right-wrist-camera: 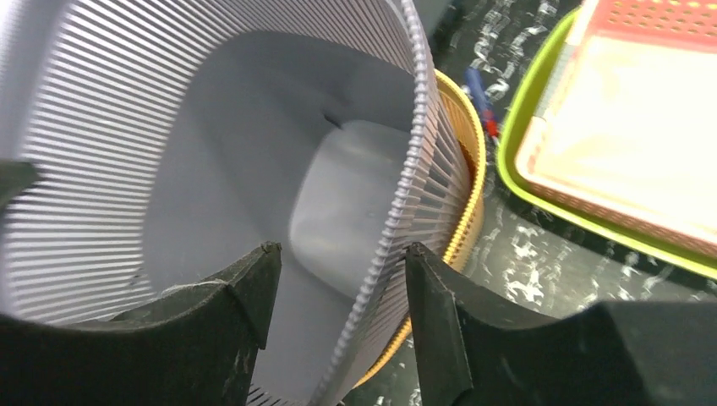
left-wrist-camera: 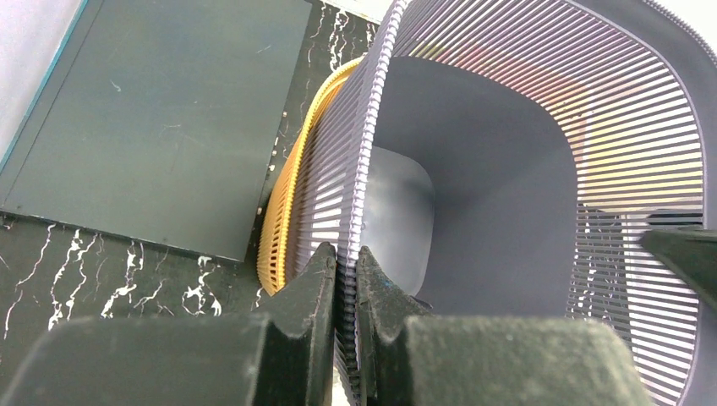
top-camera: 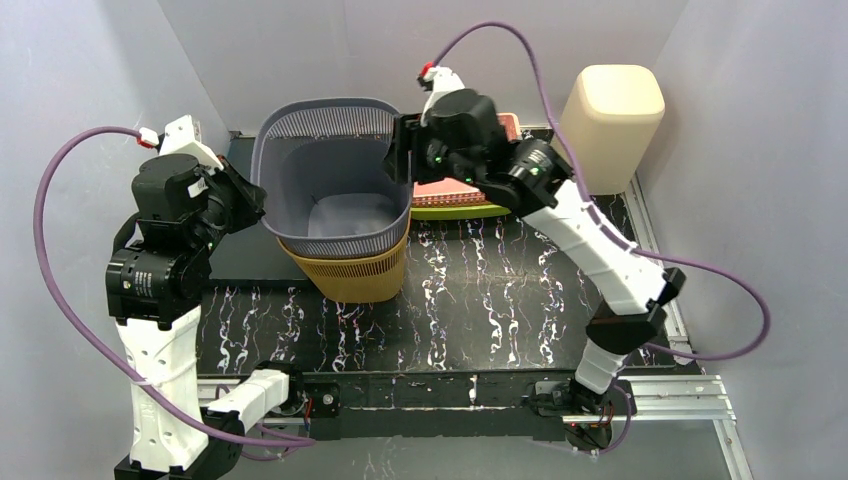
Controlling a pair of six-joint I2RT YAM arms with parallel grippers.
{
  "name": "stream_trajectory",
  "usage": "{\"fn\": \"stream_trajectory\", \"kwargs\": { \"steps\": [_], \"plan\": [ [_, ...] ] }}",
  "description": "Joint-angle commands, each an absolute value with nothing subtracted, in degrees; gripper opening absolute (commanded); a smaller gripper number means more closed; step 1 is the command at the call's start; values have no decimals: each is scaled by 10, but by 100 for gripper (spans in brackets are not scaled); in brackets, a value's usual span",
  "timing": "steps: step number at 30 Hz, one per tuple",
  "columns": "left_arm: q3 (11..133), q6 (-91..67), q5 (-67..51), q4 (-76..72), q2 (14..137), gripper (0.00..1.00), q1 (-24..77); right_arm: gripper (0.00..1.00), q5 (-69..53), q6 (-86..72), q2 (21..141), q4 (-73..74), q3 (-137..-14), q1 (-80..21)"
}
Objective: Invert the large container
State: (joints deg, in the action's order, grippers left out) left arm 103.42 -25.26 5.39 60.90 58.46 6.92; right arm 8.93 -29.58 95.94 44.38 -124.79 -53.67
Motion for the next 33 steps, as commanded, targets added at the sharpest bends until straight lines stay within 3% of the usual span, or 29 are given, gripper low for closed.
{"fn": "stream_trajectory", "kwargs": {
  "steps": [1, 5, 9, 13, 14, 18, 20, 22, 30, 31, 33],
  "plan": [
    [1037, -274, 24, 520, 568, 0, 68, 58, 286, -237, 1006, 596, -1360, -577],
    [1030, -276, 24, 519, 565, 0, 68, 43, 342, -219, 1019, 590, -1381, -617],
    [1032, -277, 3, 524, 565, 0, 68, 19, 389, -217, 1023, 587, -1381, -642],
    [1029, -272, -23, 532, 556, 1, 68, 3, 386, -231, 988, 529, -1320, -642],
    [1030, -270, -23, 537, 554, 5, 68, 1, 391, -234, 970, 510, -1300, -642],
    [1030, -259, -12, 566, 550, 32, 68, 1, 394, -246, 929, 440, -1241, -642],
    [1024, -252, -8, 578, 543, 38, 68, 1, 393, -251, 918, 423, -1227, -642],
    [1015, -251, 23, 586, 531, 51, 68, 1, 396, -256, 912, 413, -1221, -642],
    [984, -234, 47, 589, 516, 59, 68, 1, 384, -265, 934, 435, -1223, -637],
    [989, -227, 43, 596, 528, 60, 69, 13, 389, -266, 941, 447, -1226, -635],
    [1005, -216, 35, 620, 563, 61, 68, 48, 402, -268, 958, 480, -1237, -633]
  ]
}}
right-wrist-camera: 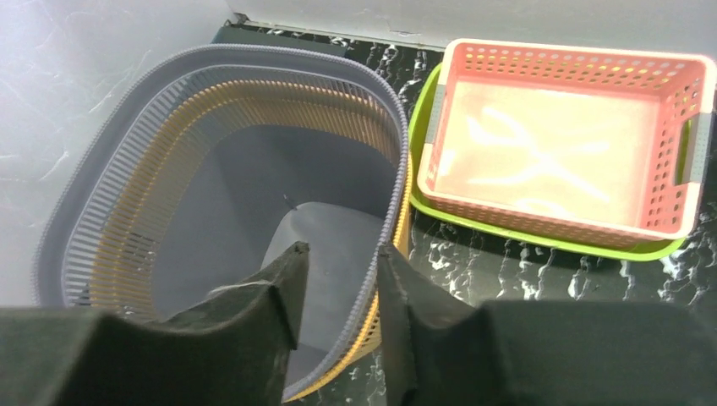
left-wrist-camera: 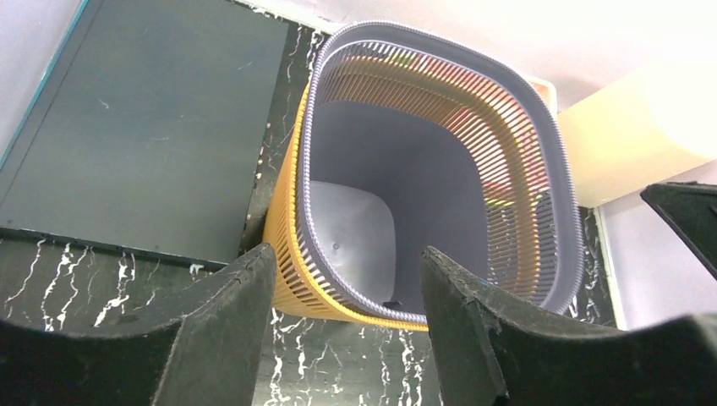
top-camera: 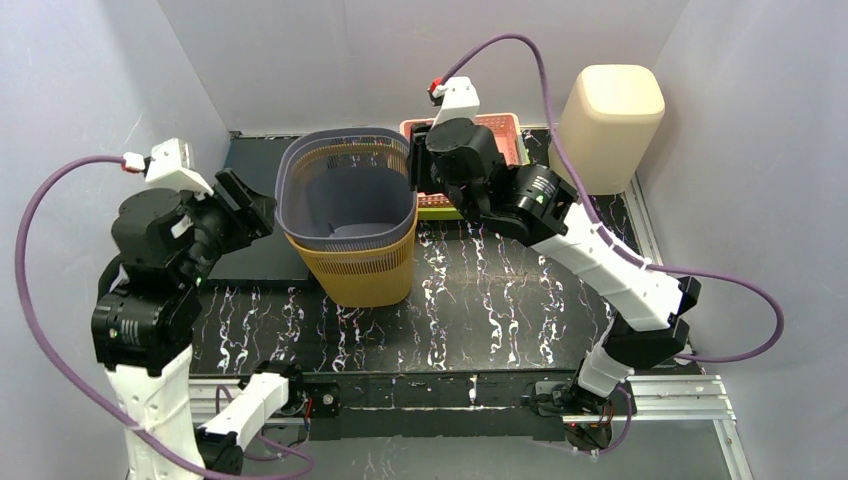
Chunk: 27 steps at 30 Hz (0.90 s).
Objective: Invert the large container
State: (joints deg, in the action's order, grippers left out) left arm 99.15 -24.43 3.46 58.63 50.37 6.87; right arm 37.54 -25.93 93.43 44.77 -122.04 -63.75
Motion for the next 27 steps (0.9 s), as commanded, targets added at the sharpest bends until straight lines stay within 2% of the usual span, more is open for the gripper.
{"fn": "stream_trajectory", "kwargs": {
  "steps": [1, 5, 8, 14, 16, 23, 27],
  "plan": [
    [1010, -209, 30, 630, 586, 62, 68, 56, 413, -271, 969, 498, -1244, -631],
    [1015, -189, 7, 641, 637, 63, 68, 65, 414, -277, 989, 519, -1234, -621],
    [1016, -183, -11, 641, 656, 61, 68, 65, 394, -280, 989, 511, -1222, -616],
    [1007, -164, 55, 645, 675, 54, 68, 66, 360, -279, 978, 484, -1198, -609],
    [1007, -155, 53, 647, 685, 46, 68, 66, 344, -277, 977, 477, -1187, -606],
    [1012, -151, 44, 640, 677, 2, 68, 66, 339, -285, 977, 472, -1186, -603],
    [1026, -163, 49, 646, 664, 0, 68, 67, 326, -292, 976, 463, -1200, -602]
  ]
}}
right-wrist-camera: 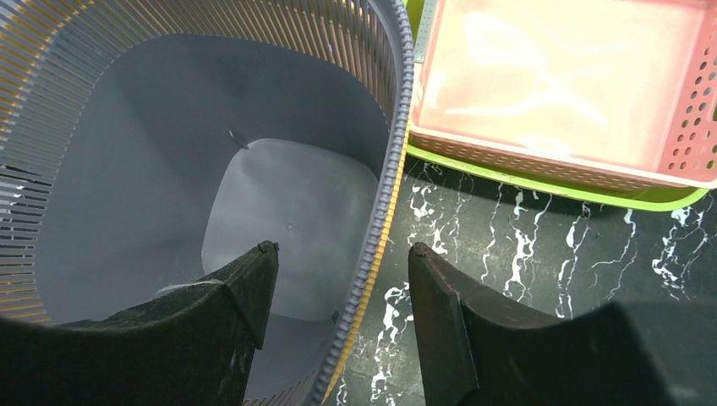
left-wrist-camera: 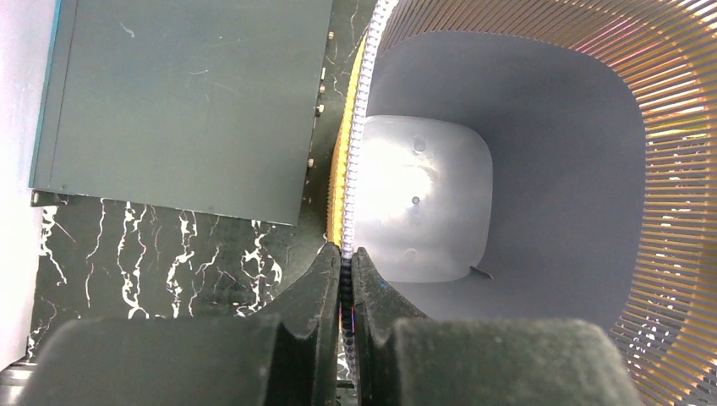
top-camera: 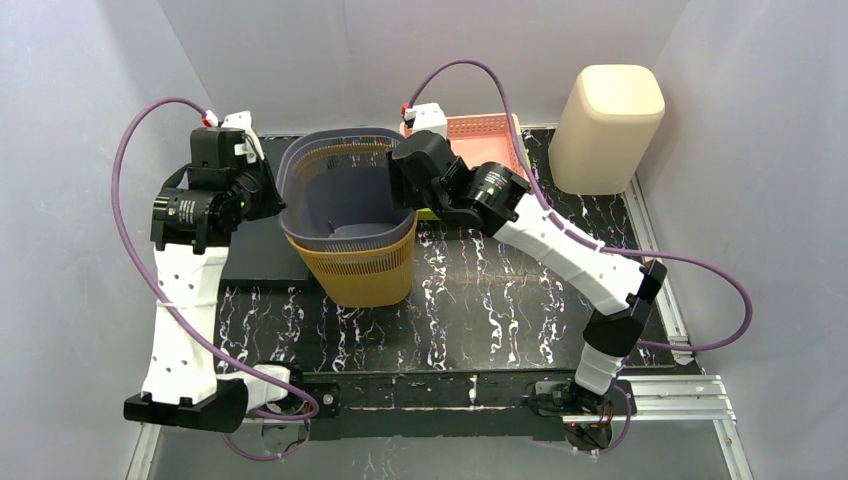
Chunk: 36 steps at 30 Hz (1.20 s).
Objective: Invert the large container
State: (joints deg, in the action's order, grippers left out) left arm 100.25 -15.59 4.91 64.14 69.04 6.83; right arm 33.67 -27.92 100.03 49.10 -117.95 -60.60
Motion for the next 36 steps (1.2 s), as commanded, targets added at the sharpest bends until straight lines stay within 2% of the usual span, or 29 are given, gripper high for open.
{"fn": "stream_trajectory", "kwargs": {
  "steps": [1, 8, 12, 22, 25, 32, 35, 36],
  "plan": [
    [1031, -174, 43, 645, 657, 0, 68, 67, 324, -294, 977, 467, -1207, -603],
    [1060, -247, 0, 613, 596, 0, 68, 59, 309, -312, 980, 478, -1230, -602],
    [1067, -252, 0, 614, 589, 0, 68, 58, 308, -311, 996, 507, -1264, -602],
    [1015, -285, -20, 572, 549, 0, 68, 47, 306, -311, 1003, 541, -1284, -606],
    [1003, -289, -27, 556, 541, 0, 68, 37, 329, -312, 1028, 586, -1329, -612],
    [986, -265, -73, 528, 523, 0, 69, 1, 347, -303, 1024, 562, -1337, -622],
    [981, -251, -103, 528, 520, 0, 68, 1, 353, -303, 1009, 533, -1313, -622],
    [978, -246, -116, 527, 518, 3, 68, 1, 353, -305, 1002, 519, -1301, -622]
  ]
}}
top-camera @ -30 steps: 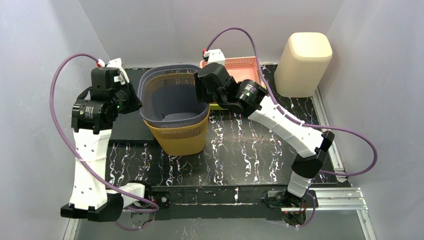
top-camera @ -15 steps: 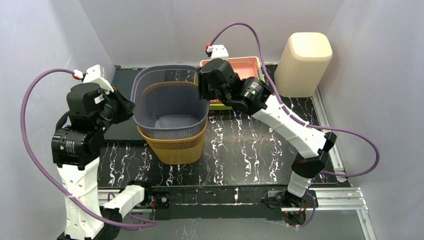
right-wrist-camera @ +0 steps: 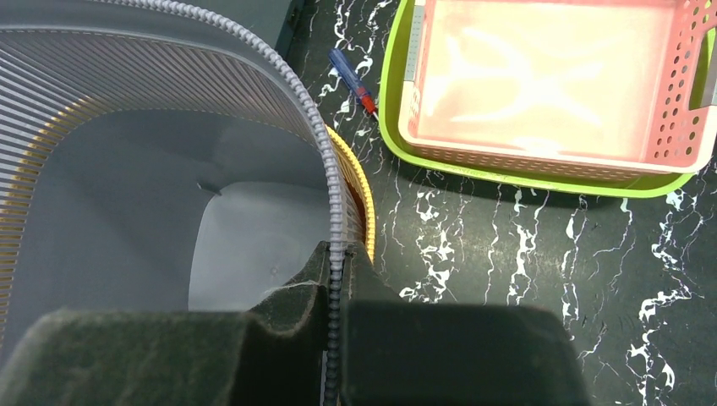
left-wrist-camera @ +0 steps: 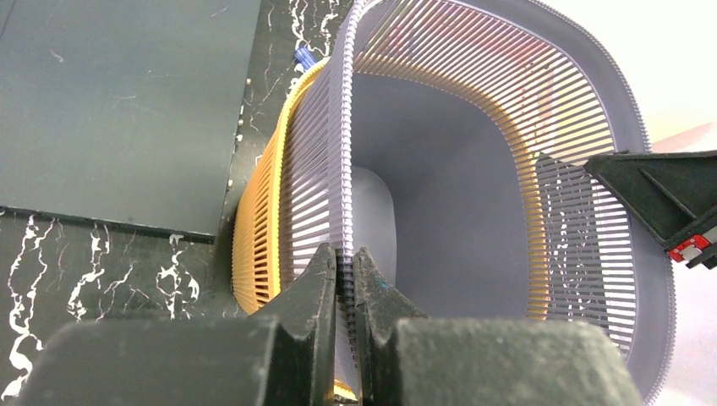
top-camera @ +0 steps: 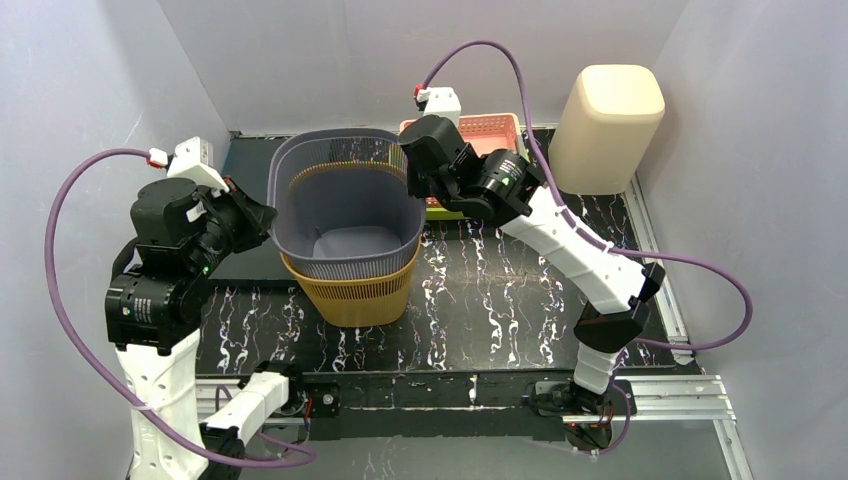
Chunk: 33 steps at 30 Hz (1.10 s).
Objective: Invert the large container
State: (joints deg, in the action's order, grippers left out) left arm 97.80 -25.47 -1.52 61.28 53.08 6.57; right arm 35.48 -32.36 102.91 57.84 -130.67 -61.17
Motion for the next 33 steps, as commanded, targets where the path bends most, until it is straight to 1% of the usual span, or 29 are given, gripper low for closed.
{"fn": "stream_trajectory", "kwargs": {
  "steps": [1, 2, 4, 6, 7, 8, 9, 10, 14, 18, 21, 28, 33],
  "plan": [
    [974, -243, -123, 527, 516, 12, 68, 1, 355, -309, 995, 504, -1289, -622],
    [970, -241, -125, 528, 512, 21, 68, 1, 362, -312, 986, 487, -1275, -622],
    [962, -239, -115, 531, 503, 36, 68, 1, 376, -317, 972, 455, -1254, -622],
    [957, -235, -88, 546, 496, 53, 68, 1, 386, -319, 963, 432, -1243, -622],
    [958, -236, -62, 559, 493, 63, 68, 1, 393, -320, 960, 426, -1244, -622],
    [959, -242, -28, 574, 489, 67, 68, 1, 400, -322, 958, 422, -1246, -622],
    [959, -248, 11, 589, 485, 75, 68, 1, 407, -322, 954, 414, -1246, -622],
    [958, -258, 53, 603, 481, 79, 68, 1, 412, -322, 950, 406, -1244, -622],
    [950, -295, 170, 642, 460, 86, 68, 1, 422, -320, 936, 376, -1242, -622],
    [944, -306, 210, 645, 429, 90, 68, 1, 431, -316, 939, 373, -1256, -622],
    [930, -316, 216, 665, 419, 90, 69, 1, 417, -316, 932, 350, -1255, -622],
    [815, -365, 200, 682, 368, 89, 68, 1, 408, -313, 927, 327, -1294, -622],
    [785, -377, 180, 672, 344, 87, 68, 1, 410, -311, 912, 309, -1298, -622]
  ]
}}
